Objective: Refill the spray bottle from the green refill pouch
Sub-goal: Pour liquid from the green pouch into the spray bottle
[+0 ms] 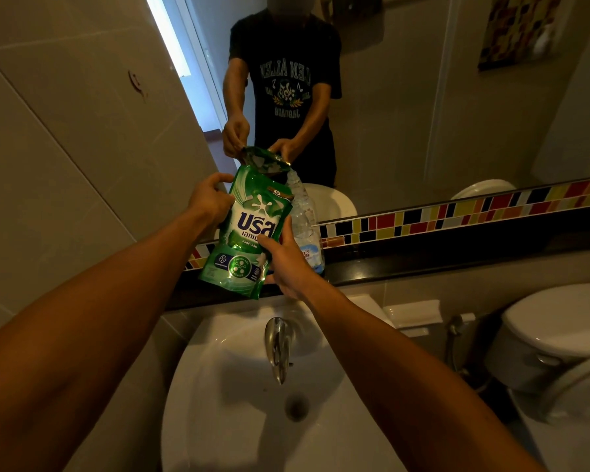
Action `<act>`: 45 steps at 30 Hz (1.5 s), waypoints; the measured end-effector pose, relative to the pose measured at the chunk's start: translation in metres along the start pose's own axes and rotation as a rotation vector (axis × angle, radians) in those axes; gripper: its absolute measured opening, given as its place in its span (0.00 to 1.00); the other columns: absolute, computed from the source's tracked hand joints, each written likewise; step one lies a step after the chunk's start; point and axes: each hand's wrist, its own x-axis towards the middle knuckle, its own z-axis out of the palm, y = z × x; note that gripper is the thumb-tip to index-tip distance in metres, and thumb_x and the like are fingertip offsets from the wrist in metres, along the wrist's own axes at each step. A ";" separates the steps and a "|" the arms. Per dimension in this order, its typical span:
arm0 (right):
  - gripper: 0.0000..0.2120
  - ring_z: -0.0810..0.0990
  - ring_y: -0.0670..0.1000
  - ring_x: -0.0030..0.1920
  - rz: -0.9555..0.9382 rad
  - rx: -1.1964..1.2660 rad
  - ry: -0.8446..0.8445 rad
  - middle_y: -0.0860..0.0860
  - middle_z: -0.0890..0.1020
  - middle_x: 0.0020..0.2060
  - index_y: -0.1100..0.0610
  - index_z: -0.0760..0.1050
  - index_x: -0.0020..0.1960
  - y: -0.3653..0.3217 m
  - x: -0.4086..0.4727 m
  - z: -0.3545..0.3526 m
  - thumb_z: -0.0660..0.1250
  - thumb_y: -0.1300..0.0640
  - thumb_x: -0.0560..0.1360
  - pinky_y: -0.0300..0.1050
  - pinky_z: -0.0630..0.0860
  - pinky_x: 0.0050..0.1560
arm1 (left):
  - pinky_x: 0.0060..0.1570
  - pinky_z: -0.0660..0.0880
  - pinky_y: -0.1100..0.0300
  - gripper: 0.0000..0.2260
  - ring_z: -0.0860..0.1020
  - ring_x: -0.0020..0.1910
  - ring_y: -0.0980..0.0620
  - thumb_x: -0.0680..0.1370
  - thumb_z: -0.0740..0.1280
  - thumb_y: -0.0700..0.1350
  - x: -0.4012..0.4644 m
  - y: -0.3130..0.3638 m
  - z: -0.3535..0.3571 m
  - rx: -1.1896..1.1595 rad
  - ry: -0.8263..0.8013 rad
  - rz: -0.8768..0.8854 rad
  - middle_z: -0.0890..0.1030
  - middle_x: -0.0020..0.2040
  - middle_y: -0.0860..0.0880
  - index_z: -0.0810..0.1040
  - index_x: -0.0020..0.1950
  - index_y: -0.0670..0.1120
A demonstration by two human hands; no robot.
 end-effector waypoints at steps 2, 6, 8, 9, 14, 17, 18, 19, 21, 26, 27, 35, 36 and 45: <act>0.42 0.77 0.63 0.71 -0.005 0.004 0.001 0.53 0.75 0.74 0.30 0.44 0.82 0.000 0.000 0.001 0.65 0.59 0.84 0.81 0.75 0.61 | 0.48 0.82 0.42 0.18 0.82 0.45 0.43 0.80 0.65 0.37 0.000 0.000 -0.001 0.004 -0.002 -0.003 0.80 0.50 0.42 0.72 0.68 0.51; 0.41 0.78 0.62 0.70 -0.014 0.019 -0.010 0.52 0.76 0.73 0.29 0.45 0.82 0.001 -0.001 0.002 0.65 0.59 0.84 0.80 0.76 0.60 | 0.50 0.82 0.41 0.18 0.82 0.45 0.44 0.79 0.65 0.37 -0.001 0.002 -0.003 0.000 0.004 -0.012 0.80 0.50 0.42 0.72 0.68 0.51; 0.41 0.78 0.63 0.70 -0.019 0.023 -0.010 0.53 0.76 0.73 0.30 0.46 0.82 0.001 -0.001 0.004 0.64 0.59 0.84 0.79 0.77 0.59 | 0.50 0.81 0.41 0.19 0.82 0.46 0.43 0.79 0.65 0.37 -0.001 0.003 -0.004 0.009 0.002 -0.009 0.80 0.51 0.41 0.72 0.68 0.50; 0.40 0.78 0.63 0.70 -0.018 0.026 -0.008 0.53 0.76 0.73 0.30 0.46 0.82 0.001 -0.001 0.004 0.64 0.59 0.84 0.79 0.77 0.59 | 0.51 0.81 0.41 0.19 0.82 0.46 0.43 0.79 0.66 0.37 -0.002 0.003 -0.004 0.014 0.000 -0.006 0.80 0.51 0.41 0.72 0.68 0.50; 0.40 0.79 0.62 0.69 -0.016 0.037 -0.009 0.53 0.76 0.74 0.31 0.45 0.83 0.001 -0.003 0.007 0.64 0.58 0.84 0.76 0.80 0.57 | 0.50 0.81 0.42 0.19 0.81 0.47 0.43 0.79 0.66 0.37 -0.003 0.005 -0.004 0.021 0.005 0.003 0.80 0.54 0.39 0.72 0.68 0.50; 0.40 0.79 0.62 0.70 -0.017 0.038 -0.012 0.53 0.76 0.74 0.31 0.44 0.83 0.000 -0.004 0.007 0.63 0.59 0.84 0.75 0.80 0.58 | 0.52 0.81 0.41 0.18 0.81 0.51 0.40 0.79 0.66 0.37 -0.004 0.006 -0.005 0.034 0.003 0.005 0.79 0.56 0.38 0.72 0.68 0.51; 0.40 0.79 0.62 0.70 -0.019 0.040 -0.010 0.53 0.76 0.74 0.32 0.44 0.83 0.000 -0.004 0.007 0.63 0.59 0.84 0.75 0.80 0.58 | 0.53 0.80 0.40 0.18 0.81 0.52 0.39 0.79 0.66 0.37 -0.004 0.006 -0.005 0.038 0.002 0.008 0.79 0.57 0.37 0.72 0.68 0.50; 0.40 0.79 0.62 0.70 -0.021 0.042 -0.010 0.53 0.77 0.73 0.32 0.45 0.83 -0.001 -0.003 0.007 0.63 0.59 0.84 0.75 0.80 0.57 | 0.53 0.80 0.40 0.18 0.81 0.53 0.38 0.79 0.66 0.37 -0.004 0.006 -0.005 0.041 0.004 0.010 0.79 0.57 0.37 0.72 0.68 0.50; 0.39 0.79 0.62 0.70 -0.027 0.045 -0.012 0.53 0.77 0.73 0.32 0.45 0.83 -0.001 -0.003 0.008 0.63 0.59 0.85 0.75 0.80 0.57 | 0.53 0.80 0.40 0.18 0.81 0.53 0.39 0.79 0.66 0.37 -0.004 0.007 -0.005 0.044 0.006 0.011 0.79 0.56 0.38 0.72 0.68 0.50; 0.40 0.79 0.62 0.70 -0.018 0.058 -0.013 0.53 0.77 0.73 0.33 0.45 0.83 -0.001 -0.002 0.008 0.63 0.59 0.84 0.75 0.80 0.57 | 0.52 0.81 0.41 0.18 0.82 0.51 0.40 0.79 0.65 0.37 -0.003 0.009 -0.006 0.048 0.011 0.007 0.80 0.55 0.39 0.73 0.67 0.51; 0.40 0.79 0.62 0.70 -0.018 0.059 -0.016 0.53 0.77 0.74 0.32 0.45 0.83 -0.001 -0.002 0.008 0.63 0.59 0.84 0.75 0.80 0.57 | 0.52 0.81 0.41 0.18 0.82 0.50 0.41 0.79 0.65 0.37 -0.002 0.009 -0.006 0.048 0.010 0.007 0.80 0.55 0.39 0.73 0.68 0.51; 0.41 0.77 0.63 0.72 -0.021 0.056 -0.003 0.53 0.76 0.74 0.32 0.45 0.83 0.000 0.002 0.011 0.64 0.59 0.84 0.82 0.75 0.59 | 0.51 0.81 0.43 0.19 0.82 0.48 0.43 0.79 0.67 0.37 0.001 0.011 -0.008 0.048 0.005 0.001 0.80 0.54 0.40 0.73 0.68 0.51; 0.41 0.77 0.63 0.72 -0.021 0.058 -0.003 0.53 0.76 0.74 0.32 0.44 0.83 0.000 0.002 0.011 0.64 0.59 0.84 0.82 0.75 0.59 | 0.51 0.81 0.44 0.19 0.82 0.48 0.43 0.79 0.66 0.37 0.001 0.011 -0.009 0.050 0.005 0.002 0.80 0.54 0.40 0.73 0.68 0.52; 0.42 0.78 0.62 0.71 -0.019 0.082 -0.005 0.53 0.75 0.74 0.31 0.42 0.83 0.001 0.000 0.012 0.64 0.60 0.84 0.79 0.78 0.58 | 0.49 0.81 0.45 0.19 0.81 0.48 0.42 0.79 0.65 0.35 0.003 0.010 -0.009 0.086 0.000 0.030 0.79 0.55 0.38 0.73 0.67 0.51</act>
